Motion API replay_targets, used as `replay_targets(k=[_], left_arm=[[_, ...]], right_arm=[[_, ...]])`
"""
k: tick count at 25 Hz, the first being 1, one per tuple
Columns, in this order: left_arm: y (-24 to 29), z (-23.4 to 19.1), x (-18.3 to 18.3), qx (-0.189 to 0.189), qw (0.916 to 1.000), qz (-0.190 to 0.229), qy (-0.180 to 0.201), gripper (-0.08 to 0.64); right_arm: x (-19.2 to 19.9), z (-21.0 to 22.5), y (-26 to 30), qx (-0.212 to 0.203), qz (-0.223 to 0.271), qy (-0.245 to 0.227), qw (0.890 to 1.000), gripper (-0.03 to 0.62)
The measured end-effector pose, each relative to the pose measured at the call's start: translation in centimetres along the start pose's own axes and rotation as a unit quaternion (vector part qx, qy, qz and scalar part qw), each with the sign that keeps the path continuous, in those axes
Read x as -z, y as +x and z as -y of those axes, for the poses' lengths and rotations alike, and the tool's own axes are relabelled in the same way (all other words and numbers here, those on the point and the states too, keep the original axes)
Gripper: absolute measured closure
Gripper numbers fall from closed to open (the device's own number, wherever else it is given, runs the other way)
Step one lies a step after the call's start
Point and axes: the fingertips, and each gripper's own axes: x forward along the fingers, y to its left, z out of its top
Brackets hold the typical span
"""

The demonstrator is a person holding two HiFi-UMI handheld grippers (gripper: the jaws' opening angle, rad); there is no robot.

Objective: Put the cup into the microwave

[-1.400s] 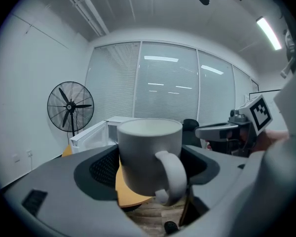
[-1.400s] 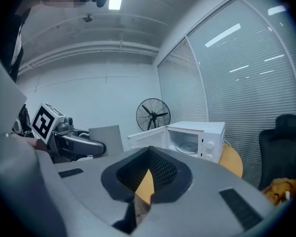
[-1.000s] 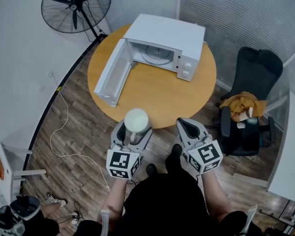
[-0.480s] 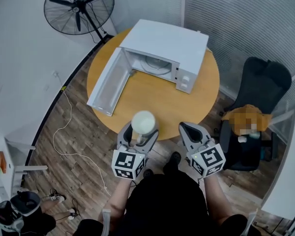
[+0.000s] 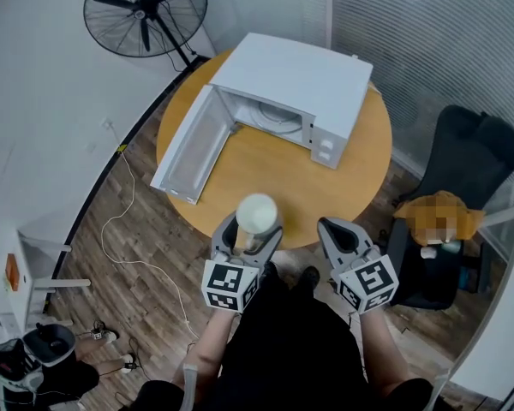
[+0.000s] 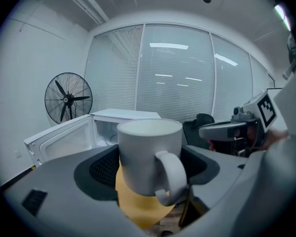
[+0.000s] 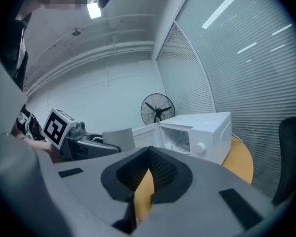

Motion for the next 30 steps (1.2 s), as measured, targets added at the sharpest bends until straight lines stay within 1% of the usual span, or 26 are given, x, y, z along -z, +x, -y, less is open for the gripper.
replay_targets(k=[3, 11, 19, 27, 30], left_arm=[[0.4, -0.4, 0.1, -0.007, 0.9999, -0.005, 0.007, 0.181], [2.3, -2.4, -0.2, -0.004, 0.9998, -0.009, 0.014, 0.181], [5.8, -5.9, -1.9, 0.009, 0.9996, 0.000, 0.026, 0.181], [9.3, -9.6, -2.4, 0.030, 0.9992, 0.007, 0.026, 0.183], [10.7, -10.8, -2.4, 0.039, 0.9989, 0.009, 0.025, 0.183]], right_arm=[[0.0, 0.1, 0.2, -0.004, 0.001, 0.014, 1.000, 0.583], [-0.4, 0.9, 1.1, 0.017, -0.005, 0.010, 1.000, 0.583], [-2.0, 2.1, 3.2, 0.052, -0.015, 0.003, 0.999, 0.583], [-3.1, 2.1, 7.1, 0.067, -0.025, -0.012, 0.997, 0.583], [-3.3, 2.4, 8.3, 0.076, -0.028, -0.009, 0.997, 0.583]])
